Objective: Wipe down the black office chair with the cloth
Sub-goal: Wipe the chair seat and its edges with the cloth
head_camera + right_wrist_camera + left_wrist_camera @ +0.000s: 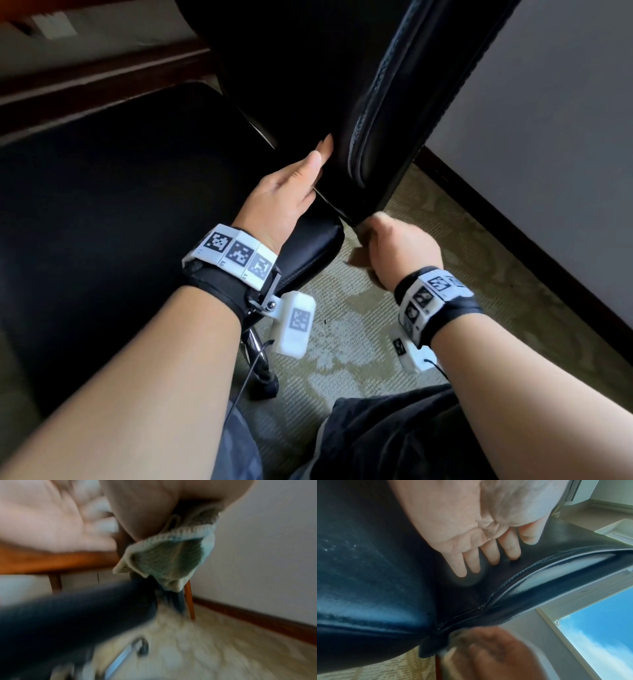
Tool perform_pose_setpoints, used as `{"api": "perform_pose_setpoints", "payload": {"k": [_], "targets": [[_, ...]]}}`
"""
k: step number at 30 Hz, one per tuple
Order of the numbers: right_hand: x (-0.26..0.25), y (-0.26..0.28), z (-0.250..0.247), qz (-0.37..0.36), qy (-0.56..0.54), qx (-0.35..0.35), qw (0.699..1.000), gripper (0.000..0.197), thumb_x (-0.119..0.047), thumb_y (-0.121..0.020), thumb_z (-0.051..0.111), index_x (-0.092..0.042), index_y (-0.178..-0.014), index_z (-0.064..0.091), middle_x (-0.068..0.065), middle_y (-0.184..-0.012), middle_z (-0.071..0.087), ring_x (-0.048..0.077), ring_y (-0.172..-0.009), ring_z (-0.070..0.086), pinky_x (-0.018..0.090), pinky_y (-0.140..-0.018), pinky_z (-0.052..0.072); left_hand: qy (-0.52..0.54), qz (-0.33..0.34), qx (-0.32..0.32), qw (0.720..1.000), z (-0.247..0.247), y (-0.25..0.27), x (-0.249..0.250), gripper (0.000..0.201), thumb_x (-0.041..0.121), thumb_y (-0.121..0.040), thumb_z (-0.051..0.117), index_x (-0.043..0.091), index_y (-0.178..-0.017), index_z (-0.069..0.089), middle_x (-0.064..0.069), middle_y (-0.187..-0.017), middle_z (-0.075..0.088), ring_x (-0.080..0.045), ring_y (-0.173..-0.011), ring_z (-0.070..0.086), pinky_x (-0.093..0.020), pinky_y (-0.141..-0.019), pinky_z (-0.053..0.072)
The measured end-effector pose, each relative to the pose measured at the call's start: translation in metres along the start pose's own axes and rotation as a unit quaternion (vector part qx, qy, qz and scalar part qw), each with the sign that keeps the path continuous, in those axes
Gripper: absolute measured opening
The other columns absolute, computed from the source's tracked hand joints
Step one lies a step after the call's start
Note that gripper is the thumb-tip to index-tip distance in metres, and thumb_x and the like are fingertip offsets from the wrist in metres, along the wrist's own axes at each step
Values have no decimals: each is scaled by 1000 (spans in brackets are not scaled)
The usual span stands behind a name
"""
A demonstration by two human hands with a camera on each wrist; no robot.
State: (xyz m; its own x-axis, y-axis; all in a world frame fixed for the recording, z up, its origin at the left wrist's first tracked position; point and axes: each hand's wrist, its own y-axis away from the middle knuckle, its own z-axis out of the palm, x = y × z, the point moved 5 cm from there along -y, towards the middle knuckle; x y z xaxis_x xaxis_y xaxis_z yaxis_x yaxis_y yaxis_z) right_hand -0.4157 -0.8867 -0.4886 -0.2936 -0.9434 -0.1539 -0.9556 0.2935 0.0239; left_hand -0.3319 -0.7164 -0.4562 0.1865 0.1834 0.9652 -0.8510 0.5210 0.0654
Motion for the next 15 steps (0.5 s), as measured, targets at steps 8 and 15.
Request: {"api": "perform_pose_setpoints", "payload": {"k": [8, 15], "targets": [[-14, 29, -98, -40, -189, 335, 922, 27, -10, -94, 61, -17, -119, 67, -4, -116, 68, 6, -102, 55, 15, -76, 34, 17, -11, 15, 1000, 0, -4, -5, 44, 52, -96, 57, 36, -136, 65, 20, -141, 65, -4, -138, 55, -43, -123, 38], [-22, 2, -65, -17, -131, 258, 957, 32, -20, -96, 53, -24, -127, 60, -9, -119, 68, 21, -97, 66, 33, -72, 51, 15, -3, 13, 1000, 3, -2, -2, 45, 49, -98, 58, 33, -140, 62, 19, -139, 66, -4, -137, 56, -39, -124, 37]]}}
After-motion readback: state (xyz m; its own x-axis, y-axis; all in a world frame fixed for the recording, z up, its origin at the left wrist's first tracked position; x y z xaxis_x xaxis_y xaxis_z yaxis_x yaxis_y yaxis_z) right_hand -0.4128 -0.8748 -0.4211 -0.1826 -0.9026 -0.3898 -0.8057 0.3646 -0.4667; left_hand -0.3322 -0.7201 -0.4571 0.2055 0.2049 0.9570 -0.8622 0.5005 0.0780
